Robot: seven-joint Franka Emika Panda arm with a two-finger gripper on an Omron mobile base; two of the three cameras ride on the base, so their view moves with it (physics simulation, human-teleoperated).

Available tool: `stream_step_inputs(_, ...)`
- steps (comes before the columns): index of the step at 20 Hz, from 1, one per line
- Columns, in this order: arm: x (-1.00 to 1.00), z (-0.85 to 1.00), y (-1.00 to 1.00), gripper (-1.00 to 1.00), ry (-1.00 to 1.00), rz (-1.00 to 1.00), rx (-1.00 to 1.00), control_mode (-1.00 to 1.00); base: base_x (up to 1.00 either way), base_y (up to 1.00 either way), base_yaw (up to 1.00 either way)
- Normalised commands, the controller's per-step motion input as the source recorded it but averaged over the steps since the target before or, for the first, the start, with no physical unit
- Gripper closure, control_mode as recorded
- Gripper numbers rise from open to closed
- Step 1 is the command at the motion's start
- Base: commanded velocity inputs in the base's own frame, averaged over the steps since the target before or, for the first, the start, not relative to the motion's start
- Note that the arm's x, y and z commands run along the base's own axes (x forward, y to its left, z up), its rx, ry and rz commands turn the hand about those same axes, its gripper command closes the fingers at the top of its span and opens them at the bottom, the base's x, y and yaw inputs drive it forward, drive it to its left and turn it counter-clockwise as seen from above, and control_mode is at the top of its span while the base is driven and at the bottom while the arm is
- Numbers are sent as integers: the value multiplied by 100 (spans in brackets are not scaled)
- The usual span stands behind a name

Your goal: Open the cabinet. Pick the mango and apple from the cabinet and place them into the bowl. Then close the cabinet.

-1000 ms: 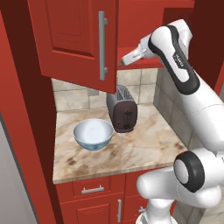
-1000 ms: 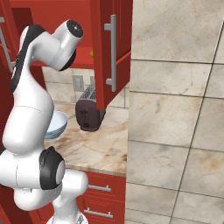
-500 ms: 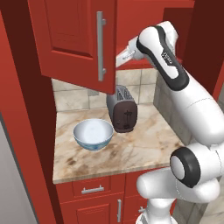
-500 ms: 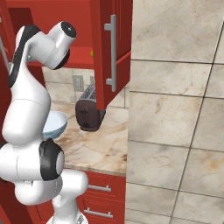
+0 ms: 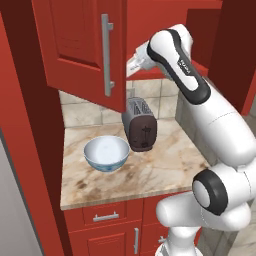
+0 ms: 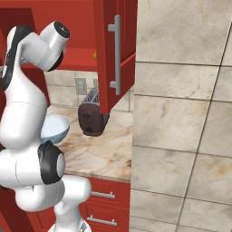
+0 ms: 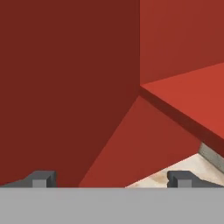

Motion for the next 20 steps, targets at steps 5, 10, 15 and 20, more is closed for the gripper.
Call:
stream_step_inputs(5, -49, 0, 32, -100, 2, 7, 0, -100, 0, 0, 0)
stream_step_inputs(10, -52, 0, 26, -100, 1, 6, 0, -100, 0, 0, 0)
stream_step_inputs(15, -45, 0, 24, -100, 0, 4, 0, -100, 0, 0, 0)
stream_step_inputs(20, -33, 0, 23, -100, 0, 3, 0, -100, 0, 0, 0)
